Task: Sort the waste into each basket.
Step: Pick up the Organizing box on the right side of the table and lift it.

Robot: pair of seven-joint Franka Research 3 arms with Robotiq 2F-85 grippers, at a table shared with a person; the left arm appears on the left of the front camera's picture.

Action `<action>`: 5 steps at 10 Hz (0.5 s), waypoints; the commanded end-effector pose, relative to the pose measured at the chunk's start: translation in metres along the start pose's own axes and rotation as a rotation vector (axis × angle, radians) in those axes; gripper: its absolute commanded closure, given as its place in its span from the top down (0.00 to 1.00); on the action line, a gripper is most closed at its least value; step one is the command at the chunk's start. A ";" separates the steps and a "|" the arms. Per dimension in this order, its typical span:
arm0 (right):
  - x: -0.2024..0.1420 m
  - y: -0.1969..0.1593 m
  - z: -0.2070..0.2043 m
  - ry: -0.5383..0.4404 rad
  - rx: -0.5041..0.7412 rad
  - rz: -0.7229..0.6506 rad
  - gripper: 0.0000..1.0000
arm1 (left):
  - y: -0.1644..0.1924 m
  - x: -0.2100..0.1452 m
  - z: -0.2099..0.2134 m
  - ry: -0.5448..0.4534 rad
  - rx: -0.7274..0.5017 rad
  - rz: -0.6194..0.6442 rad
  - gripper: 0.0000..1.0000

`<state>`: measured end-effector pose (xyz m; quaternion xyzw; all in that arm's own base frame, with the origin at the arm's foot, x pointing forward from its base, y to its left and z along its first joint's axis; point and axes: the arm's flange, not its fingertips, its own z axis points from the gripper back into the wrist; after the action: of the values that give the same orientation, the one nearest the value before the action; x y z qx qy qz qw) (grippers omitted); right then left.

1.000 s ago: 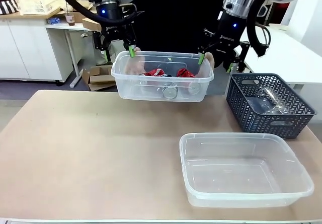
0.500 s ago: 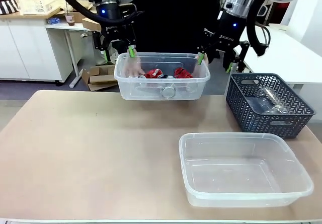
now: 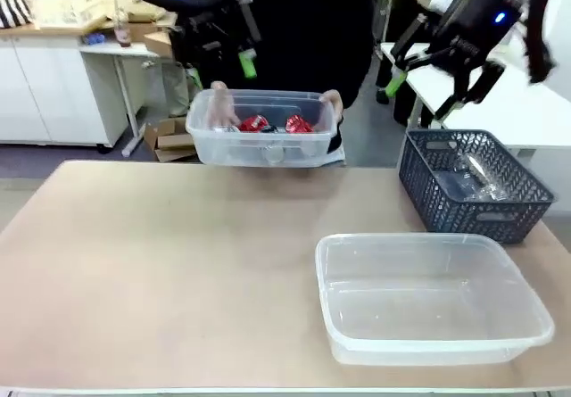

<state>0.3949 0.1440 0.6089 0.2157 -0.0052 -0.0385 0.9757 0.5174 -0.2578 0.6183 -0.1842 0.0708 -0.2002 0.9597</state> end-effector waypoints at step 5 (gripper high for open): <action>-0.195 -0.137 0.031 -0.268 -0.088 -0.317 1.00 | -0.039 -0.218 -0.083 -0.271 0.151 0.120 1.00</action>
<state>0.2074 0.0257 0.5860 0.1764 -0.0857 -0.1701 0.9657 0.3094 -0.2352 0.5852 -0.1264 -0.0171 -0.1430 0.9815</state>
